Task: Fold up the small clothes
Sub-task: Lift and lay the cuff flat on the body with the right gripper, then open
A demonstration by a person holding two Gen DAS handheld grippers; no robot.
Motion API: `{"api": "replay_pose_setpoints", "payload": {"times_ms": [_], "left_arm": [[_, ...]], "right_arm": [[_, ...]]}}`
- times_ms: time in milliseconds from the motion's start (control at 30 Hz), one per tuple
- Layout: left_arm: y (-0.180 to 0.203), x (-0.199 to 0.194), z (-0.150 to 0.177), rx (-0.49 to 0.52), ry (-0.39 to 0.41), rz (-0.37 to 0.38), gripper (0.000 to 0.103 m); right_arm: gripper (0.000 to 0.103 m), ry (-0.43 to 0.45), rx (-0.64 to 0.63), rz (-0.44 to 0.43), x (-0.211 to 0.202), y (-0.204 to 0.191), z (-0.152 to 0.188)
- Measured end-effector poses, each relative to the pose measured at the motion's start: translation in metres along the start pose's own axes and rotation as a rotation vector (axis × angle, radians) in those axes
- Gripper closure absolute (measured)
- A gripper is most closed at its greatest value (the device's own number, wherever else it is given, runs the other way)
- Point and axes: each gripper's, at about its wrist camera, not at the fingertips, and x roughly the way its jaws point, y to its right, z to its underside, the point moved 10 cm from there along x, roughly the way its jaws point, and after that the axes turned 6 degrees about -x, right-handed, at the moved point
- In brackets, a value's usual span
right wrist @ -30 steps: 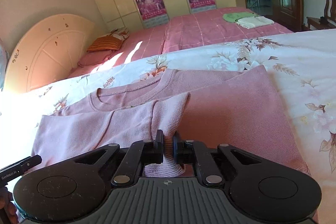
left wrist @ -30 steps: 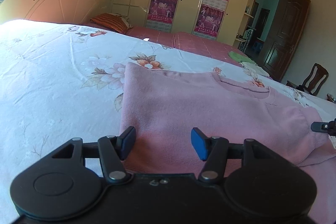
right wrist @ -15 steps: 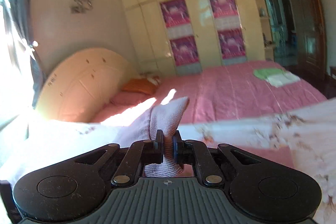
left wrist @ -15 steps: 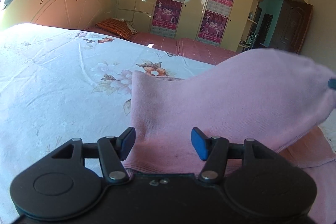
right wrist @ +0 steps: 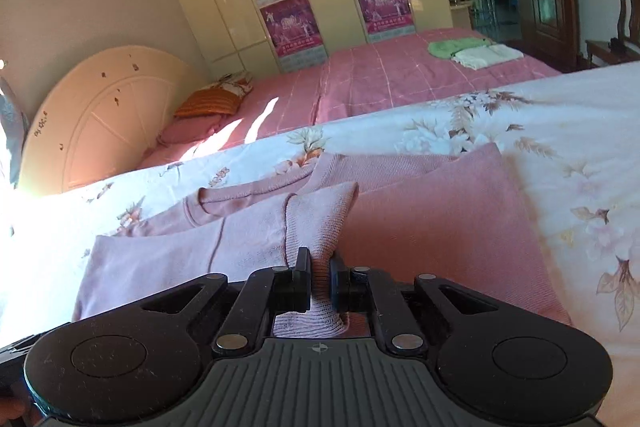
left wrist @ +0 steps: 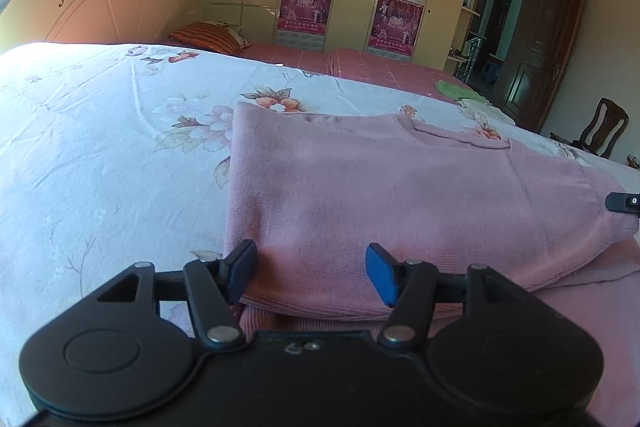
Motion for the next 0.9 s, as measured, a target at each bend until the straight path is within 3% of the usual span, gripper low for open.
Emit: {"api": "replay_pose_setpoints", "payload": {"times_ms": [100, 167, 233, 333, 467, 667, 800, 900], "left_arm": [[0.0, 0.001, 0.001, 0.017, -0.005, 0.001, 0.043], [-0.001, -0.003, -0.003, 0.014, -0.005, 0.004, 0.043], [0.0, -0.008, -0.011, 0.002, 0.024, 0.009, 0.036], [0.004, -0.003, -0.016, 0.002, 0.023, 0.009, 0.034], [0.01, 0.014, -0.008, 0.042, -0.037, -0.013, 0.032], [0.013, 0.02, -0.039, 0.036, 0.019, 0.011, 0.031], [0.013, 0.045, -0.059, 0.042, 0.031, 0.011, 0.029], [0.005, 0.075, -0.057, 0.039, -0.035, 0.003, 0.028]], "right_arm": [[0.095, -0.139, 0.04, 0.052, 0.028, 0.02, 0.029], [0.095, -0.139, 0.067, 0.036, 0.026, 0.025, 0.03], [0.093, -0.122, 0.079, 0.08, 0.015, 0.028, 0.023], [0.092, -0.067, 0.062, 0.038, 0.005, 0.015, 0.011], [0.092, -0.166, -0.021, 0.053, 0.028, 0.001, 0.029], [0.092, -0.002, -0.047, 0.075, 0.014, -0.004, -0.007], [0.092, -0.038, -0.048, 0.071, 0.042, -0.007, -0.013], [0.092, -0.1, -0.053, 0.079, 0.065, -0.003, 0.0]]}}
